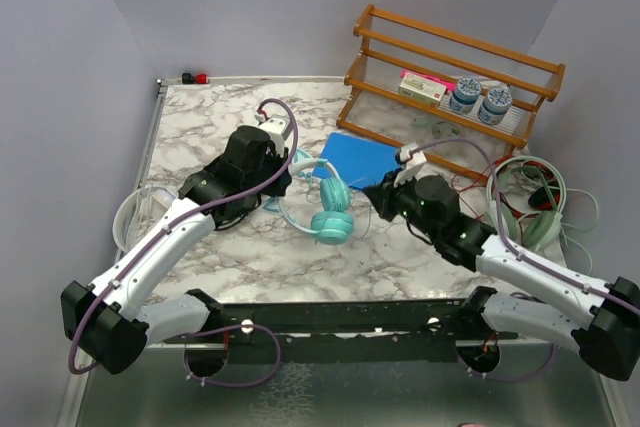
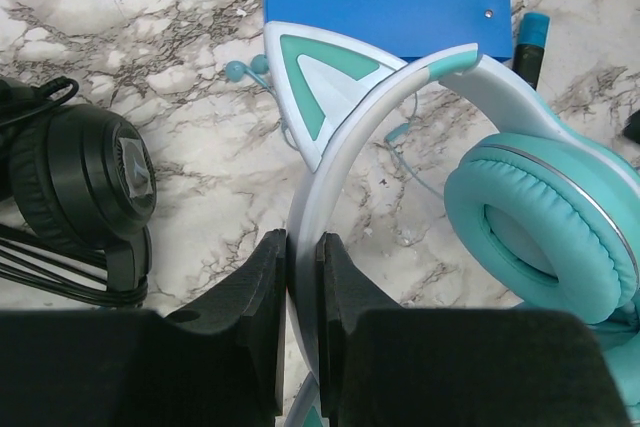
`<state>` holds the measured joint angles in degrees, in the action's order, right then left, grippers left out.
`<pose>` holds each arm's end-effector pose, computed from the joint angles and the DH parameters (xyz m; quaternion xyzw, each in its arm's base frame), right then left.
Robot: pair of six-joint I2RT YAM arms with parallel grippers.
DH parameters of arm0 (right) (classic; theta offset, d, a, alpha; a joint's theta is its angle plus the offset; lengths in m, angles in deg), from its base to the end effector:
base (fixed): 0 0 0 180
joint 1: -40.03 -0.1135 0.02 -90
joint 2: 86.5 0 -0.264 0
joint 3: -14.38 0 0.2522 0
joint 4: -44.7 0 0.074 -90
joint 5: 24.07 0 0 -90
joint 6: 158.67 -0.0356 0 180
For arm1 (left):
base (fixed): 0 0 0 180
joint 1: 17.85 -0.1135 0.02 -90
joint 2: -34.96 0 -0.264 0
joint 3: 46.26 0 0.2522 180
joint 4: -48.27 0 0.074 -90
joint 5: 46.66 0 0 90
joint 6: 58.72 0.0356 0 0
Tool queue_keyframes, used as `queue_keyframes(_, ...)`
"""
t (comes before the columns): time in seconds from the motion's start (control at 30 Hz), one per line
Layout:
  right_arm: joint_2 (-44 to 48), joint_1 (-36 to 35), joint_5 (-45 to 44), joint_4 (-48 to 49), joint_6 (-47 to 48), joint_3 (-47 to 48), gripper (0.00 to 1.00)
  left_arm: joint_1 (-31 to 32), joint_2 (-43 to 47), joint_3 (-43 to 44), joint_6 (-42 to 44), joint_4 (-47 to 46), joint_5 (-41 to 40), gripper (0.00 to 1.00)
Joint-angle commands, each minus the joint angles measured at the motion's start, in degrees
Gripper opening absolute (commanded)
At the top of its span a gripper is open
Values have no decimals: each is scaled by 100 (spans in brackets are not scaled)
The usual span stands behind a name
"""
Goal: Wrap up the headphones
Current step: Wrap the headphones cable around the headphones.
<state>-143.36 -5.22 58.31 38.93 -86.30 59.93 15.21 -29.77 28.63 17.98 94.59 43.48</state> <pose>0.1635 0.1582 0.2530 -0.1532 0.7887 0.2637 0.5338 0.2045 -0.1332 0.3321 0.1535 0.8783 -0.1792 0.4158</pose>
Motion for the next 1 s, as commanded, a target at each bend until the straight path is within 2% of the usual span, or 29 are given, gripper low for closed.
queue_keyframes(0.0,-36,17,-714,-626,673,1329,1,-19,-7,-34,-114,-312,472,0)
queue_keyframes(0.23,-1528,17,-909,-1974,1348,3535,1,5,-88,-162,17,-397,881,0)
queue_keyframes(0.4,-2439,140,-1225,-2533,1119,4218,1,46,86,-342,85,-466,1158,0)
queue_keyframes(0.6,-2822,603,-653,-2265,732,3805,1,60,308,-368,-2,-471,1350,0)
queue_keyframes(0.83,-2936,788,102,-1303,393,2863,1,47,392,176,-687,-544,1913,0)
queue_keyframes(0.97,-2769,790,785,-313,296,2305,2,43,376,527,-1107,-566,2369,0)
